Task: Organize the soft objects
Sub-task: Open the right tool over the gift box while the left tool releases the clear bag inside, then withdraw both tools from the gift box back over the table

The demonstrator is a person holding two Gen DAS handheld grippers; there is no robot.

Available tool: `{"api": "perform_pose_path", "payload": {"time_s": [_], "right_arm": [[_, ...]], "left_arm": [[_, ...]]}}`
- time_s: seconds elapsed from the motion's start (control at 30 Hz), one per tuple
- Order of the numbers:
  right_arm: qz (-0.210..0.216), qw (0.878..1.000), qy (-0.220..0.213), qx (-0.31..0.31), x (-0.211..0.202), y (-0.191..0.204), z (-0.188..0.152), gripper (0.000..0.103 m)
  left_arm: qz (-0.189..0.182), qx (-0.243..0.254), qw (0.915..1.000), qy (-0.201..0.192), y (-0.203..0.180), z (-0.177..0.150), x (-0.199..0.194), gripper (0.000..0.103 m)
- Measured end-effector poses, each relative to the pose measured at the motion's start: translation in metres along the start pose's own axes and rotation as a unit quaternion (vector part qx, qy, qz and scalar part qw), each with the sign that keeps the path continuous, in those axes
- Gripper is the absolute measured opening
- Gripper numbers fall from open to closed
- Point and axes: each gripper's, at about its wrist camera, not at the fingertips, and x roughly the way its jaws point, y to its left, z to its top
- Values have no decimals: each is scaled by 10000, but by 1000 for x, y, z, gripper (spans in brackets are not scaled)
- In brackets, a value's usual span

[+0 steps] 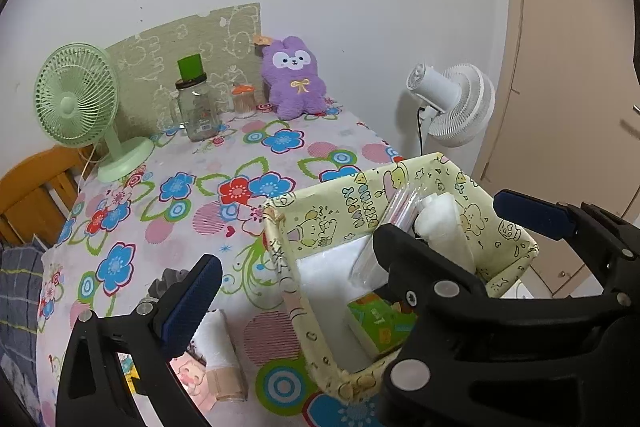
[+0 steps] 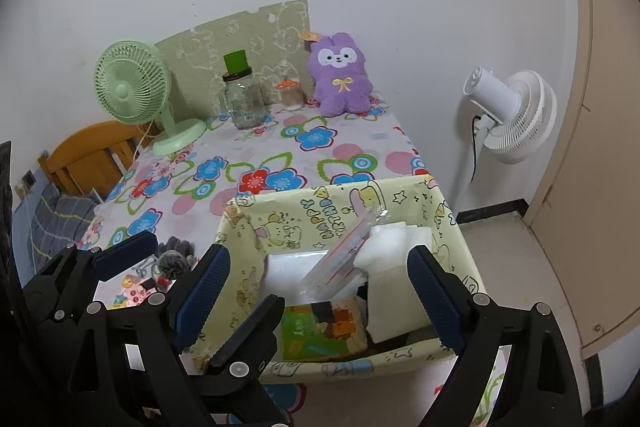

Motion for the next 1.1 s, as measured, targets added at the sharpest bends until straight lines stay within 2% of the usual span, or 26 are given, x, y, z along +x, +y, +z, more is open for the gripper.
{"api": "perform_pose_path", "payload": {"time_s": [0.4,0.97,1.1], "right_arm": [[-78,9994,-286,-159,-22,26,-7,100],[-52,9984,-501,-256,-38,69,-21,102],[-155,9976,-567,-354,-41,81,-23,102]], "left_arm": [[124,-166,9996,-217,19,-12,-27,103],[303,-312,9981,-434,53,-33,-56,103],[354,-332,9978,-458,63,-38,-60,103]]}}
